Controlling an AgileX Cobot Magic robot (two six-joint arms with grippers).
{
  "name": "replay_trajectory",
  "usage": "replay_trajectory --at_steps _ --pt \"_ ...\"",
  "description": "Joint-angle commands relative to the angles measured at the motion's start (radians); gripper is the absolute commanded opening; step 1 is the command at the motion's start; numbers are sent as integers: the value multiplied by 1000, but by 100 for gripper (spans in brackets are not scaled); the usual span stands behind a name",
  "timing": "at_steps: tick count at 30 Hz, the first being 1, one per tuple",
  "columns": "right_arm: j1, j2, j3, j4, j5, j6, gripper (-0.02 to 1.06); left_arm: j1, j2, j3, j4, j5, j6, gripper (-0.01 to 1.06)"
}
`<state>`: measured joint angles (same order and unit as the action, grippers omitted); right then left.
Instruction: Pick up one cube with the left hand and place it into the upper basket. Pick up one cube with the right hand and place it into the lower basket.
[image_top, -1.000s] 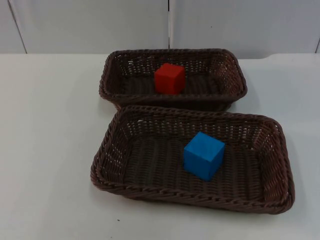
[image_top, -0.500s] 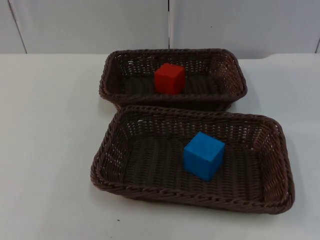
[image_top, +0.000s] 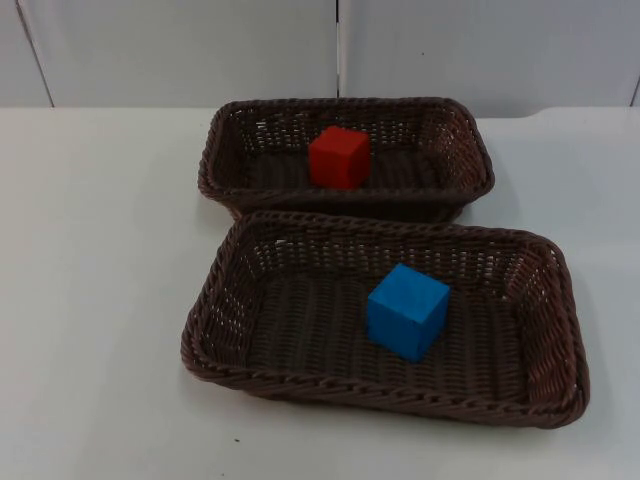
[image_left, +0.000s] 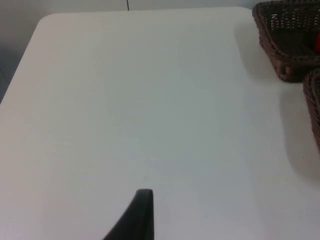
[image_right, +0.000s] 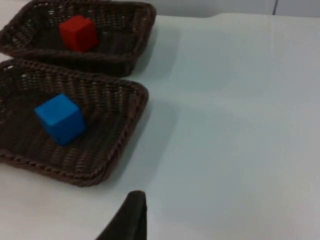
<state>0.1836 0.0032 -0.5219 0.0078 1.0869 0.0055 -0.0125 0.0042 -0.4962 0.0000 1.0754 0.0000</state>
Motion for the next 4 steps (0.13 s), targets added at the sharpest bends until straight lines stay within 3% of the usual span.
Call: replay_trajectory --at_steps 1,4 --pt "-32 -3 6 4 -9 4 105 3 -4 4 0 0 0 105" --pt "-48 -3 6 4 -9 4 105 3 -4 4 0 0 0 105"
